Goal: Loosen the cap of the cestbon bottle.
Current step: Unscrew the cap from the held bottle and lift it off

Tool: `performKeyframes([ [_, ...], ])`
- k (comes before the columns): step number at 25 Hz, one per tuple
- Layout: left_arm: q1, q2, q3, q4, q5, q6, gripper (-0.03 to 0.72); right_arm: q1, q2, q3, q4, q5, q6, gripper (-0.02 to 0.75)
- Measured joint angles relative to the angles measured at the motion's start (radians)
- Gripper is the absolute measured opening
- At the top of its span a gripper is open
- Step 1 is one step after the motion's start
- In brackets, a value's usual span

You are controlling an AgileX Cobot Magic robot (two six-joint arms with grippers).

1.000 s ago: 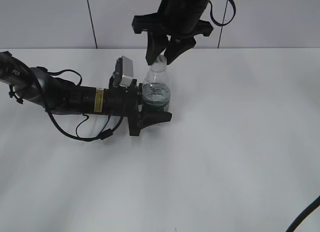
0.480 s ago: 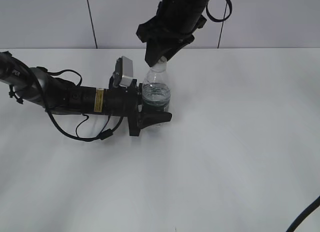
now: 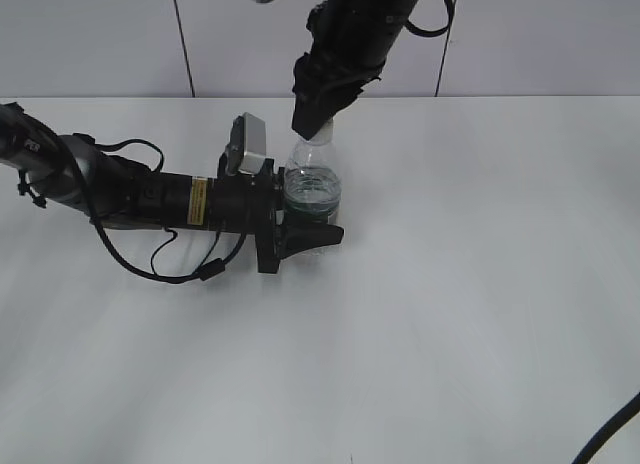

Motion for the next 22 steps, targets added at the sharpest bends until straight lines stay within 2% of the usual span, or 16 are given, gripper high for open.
performKeyframes([
  [22,0.013,0.000,0.000,0.026,-0.012,-0.001,0.412,0.005,0.000,0.000,-0.028,0.004,-0.590,0.302],
])
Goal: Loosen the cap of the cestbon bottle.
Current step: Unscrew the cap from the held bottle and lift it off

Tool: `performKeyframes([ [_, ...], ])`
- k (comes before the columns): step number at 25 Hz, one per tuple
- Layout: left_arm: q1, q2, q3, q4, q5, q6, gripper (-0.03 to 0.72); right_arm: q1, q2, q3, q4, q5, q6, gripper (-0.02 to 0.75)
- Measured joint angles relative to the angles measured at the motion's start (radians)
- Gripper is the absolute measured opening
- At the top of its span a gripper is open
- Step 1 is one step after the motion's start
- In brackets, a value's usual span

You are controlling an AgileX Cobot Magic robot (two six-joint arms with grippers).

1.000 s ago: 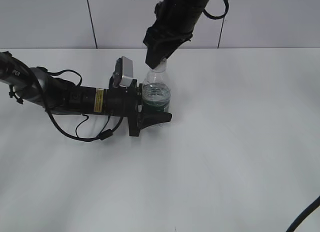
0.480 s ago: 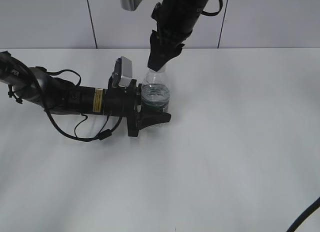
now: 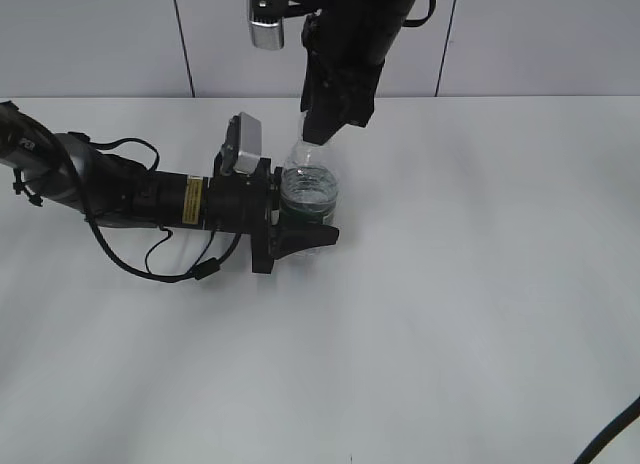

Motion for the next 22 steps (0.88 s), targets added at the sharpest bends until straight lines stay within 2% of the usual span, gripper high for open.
performKeyframes([
  [15,0.002,0.000,0.000,0.006,-0.004,0.000,0.412,0.001,0.000,0.000,0.001,0.005,-0.407,0.302],
  [22,0.002,0.000,0.000,0.009,-0.006,0.000,0.412,0.001,0.000,0.000,0.006,0.006,-0.447,0.302],
])
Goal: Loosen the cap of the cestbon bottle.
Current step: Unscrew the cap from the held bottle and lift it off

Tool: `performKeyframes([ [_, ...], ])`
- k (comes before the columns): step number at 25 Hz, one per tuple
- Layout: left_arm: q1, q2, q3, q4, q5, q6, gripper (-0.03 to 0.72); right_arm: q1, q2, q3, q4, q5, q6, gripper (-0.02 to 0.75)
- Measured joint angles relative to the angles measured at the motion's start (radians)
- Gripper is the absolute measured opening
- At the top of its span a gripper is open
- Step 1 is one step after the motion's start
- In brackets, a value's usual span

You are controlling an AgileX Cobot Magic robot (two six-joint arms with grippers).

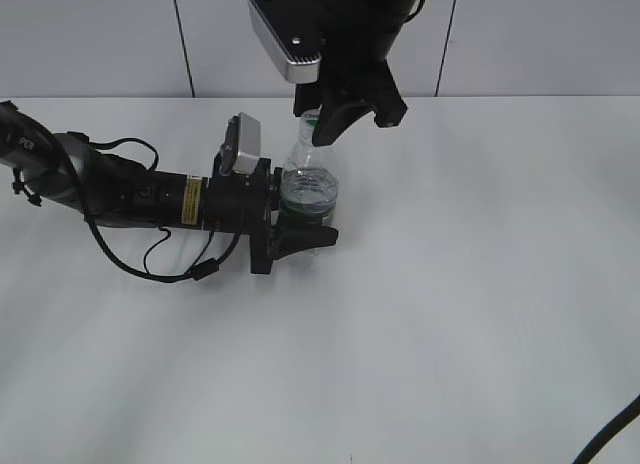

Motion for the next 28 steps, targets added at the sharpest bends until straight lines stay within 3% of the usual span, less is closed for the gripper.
performKeyframes([
  [7,0.001,0.000,0.000,0.006,-0.004,0.000,0.412,0.000,0.000,0.000,0.000,0.002,0.042,0.312],
  [19,0.001,0.000,0.000,0.019,-0.013,-0.002,0.412,-0.001,0.000,0.000,0.021,0.001,0.090,0.419],
  [28,0.001,0.000,0.000,0.019,-0.013,-0.002,0.412,-0.001,0.000,0.000,0.040,0.001,0.301,0.429],
])
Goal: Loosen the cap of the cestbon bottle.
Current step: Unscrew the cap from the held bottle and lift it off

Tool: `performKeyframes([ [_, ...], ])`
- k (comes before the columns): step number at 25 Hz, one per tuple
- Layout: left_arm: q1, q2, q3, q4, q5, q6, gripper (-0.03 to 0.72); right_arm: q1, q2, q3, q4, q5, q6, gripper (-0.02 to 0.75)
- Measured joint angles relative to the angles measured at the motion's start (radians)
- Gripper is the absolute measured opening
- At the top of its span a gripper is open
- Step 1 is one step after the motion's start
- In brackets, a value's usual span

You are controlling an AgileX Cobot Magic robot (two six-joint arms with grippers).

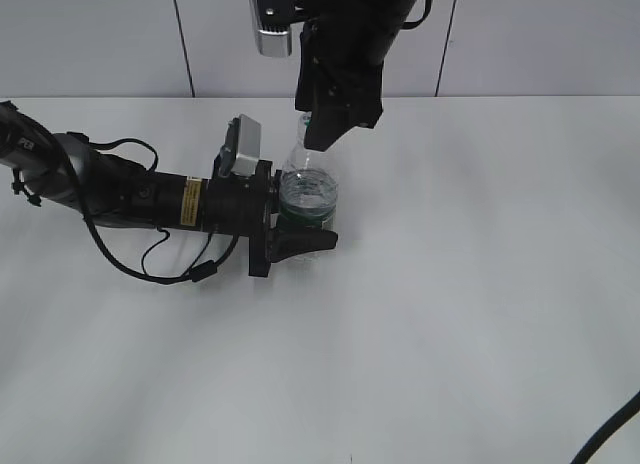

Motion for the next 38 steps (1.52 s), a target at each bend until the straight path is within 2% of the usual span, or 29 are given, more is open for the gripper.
performKeyframes([
  [10,0.000,0.000,0.000,0.001,-0.001,-0.016,0.412,0.000,-0.048,0.000,0.052,0.000,0.262,0.429],
  [14,0.000,0.000,0.000,0.000,-0.001,-0.024,0.412,0.000,-0.066,0.000,0.082,0.000,0.444,0.429],
  [25,0.000,0.000,0.000,-0.014,0.002,-0.024,0.412,0.000,-0.066,0.000,0.058,0.000,1.273,0.429],
  [30,0.000,0.000,0.000,-0.017,0.004,-0.024,0.412,0.000,-0.066,0.000,-0.099,0.000,1.552,0.429],
  [32,0.000,0.000,0.000,-0.020,0.004,-0.024,0.412,0.000,-0.066,0.000,-0.160,0.000,1.623,0.429],
  [34,0.000,0.000,0.000,-0.021,0.005,-0.024,0.412,0.000,-0.066,0.000,-0.169,0.000,1.658,0.429],
  [38,0.000,0.000,0.000,-0.021,0.005,-0.024,0.412,0.000,-0.066,0.000,-0.078,0.000,1.680,0.429],
])
